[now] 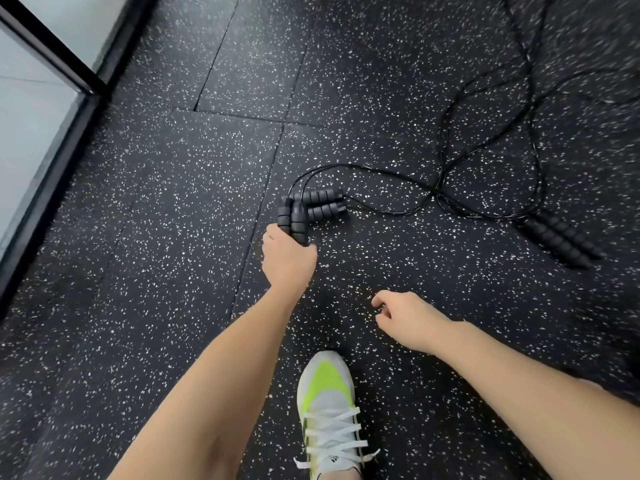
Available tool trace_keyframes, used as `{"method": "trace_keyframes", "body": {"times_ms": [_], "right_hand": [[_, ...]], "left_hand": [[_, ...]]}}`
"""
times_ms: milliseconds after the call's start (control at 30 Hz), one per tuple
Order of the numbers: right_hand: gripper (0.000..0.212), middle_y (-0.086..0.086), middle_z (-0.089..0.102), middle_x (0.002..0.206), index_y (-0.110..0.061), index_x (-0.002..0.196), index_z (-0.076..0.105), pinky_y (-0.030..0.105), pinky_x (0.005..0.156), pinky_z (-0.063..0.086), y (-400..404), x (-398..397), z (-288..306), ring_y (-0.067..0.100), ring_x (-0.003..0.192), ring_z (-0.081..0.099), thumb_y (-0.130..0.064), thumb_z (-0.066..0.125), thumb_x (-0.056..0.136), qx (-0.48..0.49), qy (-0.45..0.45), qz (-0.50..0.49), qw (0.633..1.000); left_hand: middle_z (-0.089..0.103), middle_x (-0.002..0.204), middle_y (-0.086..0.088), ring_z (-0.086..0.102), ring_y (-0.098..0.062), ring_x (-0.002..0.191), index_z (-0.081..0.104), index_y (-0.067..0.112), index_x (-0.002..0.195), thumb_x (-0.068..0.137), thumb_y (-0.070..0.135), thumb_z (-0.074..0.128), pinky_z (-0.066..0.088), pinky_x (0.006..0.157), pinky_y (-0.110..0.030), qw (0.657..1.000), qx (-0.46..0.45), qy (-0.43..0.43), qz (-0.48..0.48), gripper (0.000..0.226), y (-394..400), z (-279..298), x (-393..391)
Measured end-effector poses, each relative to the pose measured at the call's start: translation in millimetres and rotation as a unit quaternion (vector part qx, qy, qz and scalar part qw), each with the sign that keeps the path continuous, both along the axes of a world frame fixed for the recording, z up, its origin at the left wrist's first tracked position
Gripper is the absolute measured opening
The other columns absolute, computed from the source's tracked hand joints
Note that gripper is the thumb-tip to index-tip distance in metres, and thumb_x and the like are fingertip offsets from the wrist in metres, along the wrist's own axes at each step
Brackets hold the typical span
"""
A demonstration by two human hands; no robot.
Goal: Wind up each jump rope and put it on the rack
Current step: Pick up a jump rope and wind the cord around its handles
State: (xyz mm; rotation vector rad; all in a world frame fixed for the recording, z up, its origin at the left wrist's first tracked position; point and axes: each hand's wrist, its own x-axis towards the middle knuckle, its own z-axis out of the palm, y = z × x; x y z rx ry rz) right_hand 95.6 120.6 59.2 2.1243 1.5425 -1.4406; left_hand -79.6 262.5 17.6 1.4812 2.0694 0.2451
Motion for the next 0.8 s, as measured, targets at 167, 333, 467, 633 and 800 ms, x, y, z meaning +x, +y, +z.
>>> {"method": "trace_keyframes", "body": {"times_ms": [167,333,467,633,800], "right_hand": [[0.034,-0.010,0.064,0.110,-0.027,0.138,0.052,0.033,0.075,0.054,-7.5,26.5,69.9,0.009,0.078,0.060,-0.030,0.046,0.104,0.063,0.004,-0.037,0.997],[0.045,-0.004,0.059,0.128,-0.026,0.147,0.042,0.032,0.076,0.048,-27.7,57.0,155.7,0.007,0.083,0.058,-0.025,0.050,0.103,0.179,0.005,-0.116,0.977],[0.058,-0.002,0.057,0.137,-0.023,0.153,0.031,0.033,0.095,0.045,-55.7,79.4,223.7,0.017,0.114,0.058,-0.029,0.055,0.101,0.287,0.039,-0.277,0.916],[0.034,-0.007,0.070,0.107,-0.019,0.113,0.066,0.033,0.082,0.047,-100.2,107.6,299.3,0.017,0.103,0.065,-0.047,0.064,0.094,0.351,0.111,-0.432,0.823],[0.027,0.002,0.071,0.088,-0.017,0.084,0.068,0.042,0.081,0.053,-144.1,125.8,347.6,0.022,0.088,0.067,-0.043,0.068,0.090,0.389,0.131,-0.488,0.770]], "left_hand": [[0.059,0.103,0.006,0.064,-0.024,0.091,0.041,0.028,0.108,0.070,0.043,0.072,0.054,0.083,-0.046,0.997,0.010,-0.034,-0.061,0.052,-36.9,72.5,42.0],[0.061,0.096,0.005,0.064,-0.028,0.086,0.038,0.029,0.098,0.076,0.035,0.069,0.054,0.081,-0.045,0.980,0.011,-0.051,-0.194,0.039,-85.0,155.6,97.3],[0.060,0.101,0.005,0.065,-0.028,0.091,0.037,0.027,0.099,0.079,0.045,0.068,0.054,0.077,-0.043,0.956,0.059,-0.051,-0.283,0.041,-127.0,229.2,140.3],[0.053,0.105,0.009,0.062,-0.021,0.098,0.039,0.027,0.106,0.080,0.049,0.073,0.049,0.074,-0.038,0.923,0.121,-0.085,-0.355,0.048,-184.2,310.5,179.3],[0.052,0.112,0.007,0.061,-0.022,0.100,0.041,0.024,0.113,0.077,0.052,0.075,0.045,0.072,-0.037,0.910,0.149,-0.090,-0.375,0.056,-236.7,369.5,196.0]]}}
